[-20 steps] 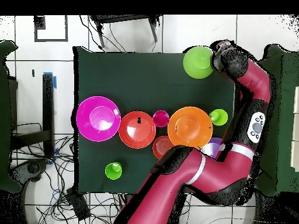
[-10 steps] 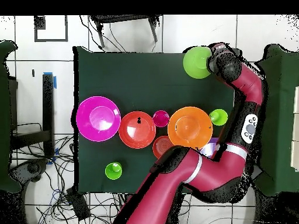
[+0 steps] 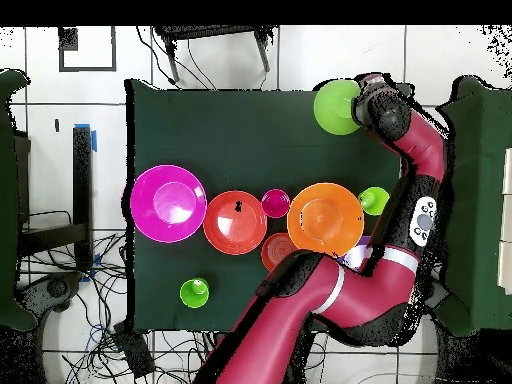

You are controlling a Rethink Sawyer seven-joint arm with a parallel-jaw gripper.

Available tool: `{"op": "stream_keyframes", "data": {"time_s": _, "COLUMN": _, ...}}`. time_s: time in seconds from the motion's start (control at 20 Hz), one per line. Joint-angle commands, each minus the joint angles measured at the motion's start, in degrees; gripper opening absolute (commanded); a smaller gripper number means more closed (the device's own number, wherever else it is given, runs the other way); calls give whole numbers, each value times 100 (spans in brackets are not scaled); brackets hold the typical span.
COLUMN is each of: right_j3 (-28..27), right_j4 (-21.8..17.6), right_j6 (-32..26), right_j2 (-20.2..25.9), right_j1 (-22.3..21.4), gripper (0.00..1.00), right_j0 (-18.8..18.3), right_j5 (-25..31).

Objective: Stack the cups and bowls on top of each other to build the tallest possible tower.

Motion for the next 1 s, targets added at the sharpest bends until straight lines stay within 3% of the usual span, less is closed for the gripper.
{"op": "stream_keyframes", "data": {"time_s": 0.05, "right_j3": 363, "right_j4": -392, "right_j6": -1059, "right_j2": 736, "right_j1": 212, "gripper": 100, "right_j0": 327, "right_j5": 101}}
{"op": "stream_keyframes", "data": {"time_s": 0.55, "right_j3": 462, "right_j4": -419, "right_j6": -1163, "right_j2": 1023, "right_j1": 187, "gripper": 100, "right_j0": 334, "right_j5": 321}}
{"op": "stream_keyframes", "data": {"time_s": 1.0, "right_j3": 661, "right_j4": -238, "right_j6": -921, "right_j2": 1088, "right_j1": 127, "gripper": 100, "right_j0": 378, "right_j5": 1300}}
